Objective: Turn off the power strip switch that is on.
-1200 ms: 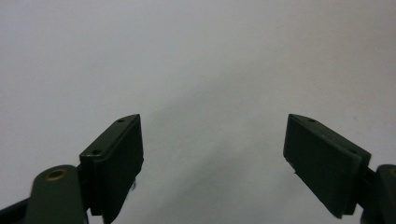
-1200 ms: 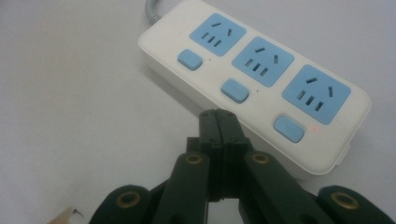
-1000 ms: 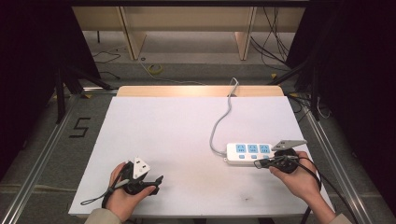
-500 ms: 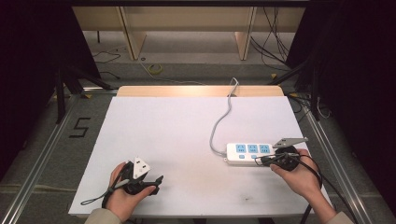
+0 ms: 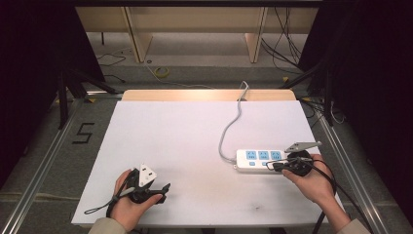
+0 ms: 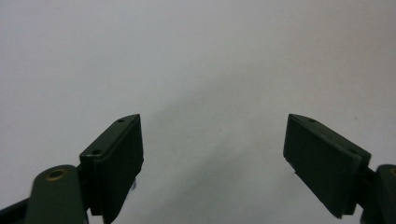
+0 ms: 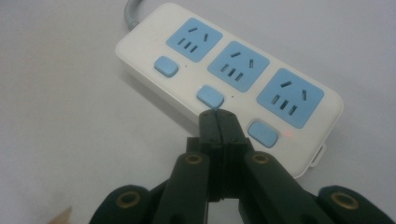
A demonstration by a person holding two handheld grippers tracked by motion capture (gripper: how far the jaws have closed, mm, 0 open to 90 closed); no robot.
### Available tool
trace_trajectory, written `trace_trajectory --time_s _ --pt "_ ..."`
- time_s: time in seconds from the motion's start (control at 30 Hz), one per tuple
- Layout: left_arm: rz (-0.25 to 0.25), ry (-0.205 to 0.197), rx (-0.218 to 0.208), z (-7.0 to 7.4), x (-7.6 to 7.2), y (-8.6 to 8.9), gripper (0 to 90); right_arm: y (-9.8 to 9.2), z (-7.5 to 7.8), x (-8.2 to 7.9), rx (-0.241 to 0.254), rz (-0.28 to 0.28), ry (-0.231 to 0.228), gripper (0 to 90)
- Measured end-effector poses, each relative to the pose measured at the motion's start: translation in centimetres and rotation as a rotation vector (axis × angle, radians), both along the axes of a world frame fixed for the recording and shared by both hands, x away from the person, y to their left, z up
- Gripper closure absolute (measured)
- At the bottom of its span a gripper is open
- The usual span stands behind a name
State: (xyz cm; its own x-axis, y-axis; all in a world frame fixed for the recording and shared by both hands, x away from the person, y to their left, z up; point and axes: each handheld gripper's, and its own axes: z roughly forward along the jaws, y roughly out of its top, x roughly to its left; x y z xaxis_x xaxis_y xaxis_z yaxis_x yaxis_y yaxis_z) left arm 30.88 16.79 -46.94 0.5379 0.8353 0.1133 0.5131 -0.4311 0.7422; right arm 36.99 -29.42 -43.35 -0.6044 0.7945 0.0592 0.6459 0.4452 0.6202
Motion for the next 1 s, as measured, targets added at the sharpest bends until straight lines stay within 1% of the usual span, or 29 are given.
trace_trajectory --time_s 0.47,0.63,0.7,1.0 --pt "0.001 -0.001 0.002 0.0 0.0 0.01 19.9 -0.1 0.03 0.42 -0.003 -0.012 0.009 90.0" --pt "0.001 -0.002 0.002 0.01 0.0 0.01 19.9 -0.21 0.1 0.56 -0.01 -0.019 0.011 90.0" --pt "0.001 -0.002 0.002 0.01 0.01 0.02 19.9 -0.23 0.11 0.6 -0.021 -0.023 0.01 90.0" --pt "0.002 -0.002 0.002 0.01 0.01 0.01 19.9 -0.3 0.1 0.85 -0.029 -0.03 0.017 90.0"
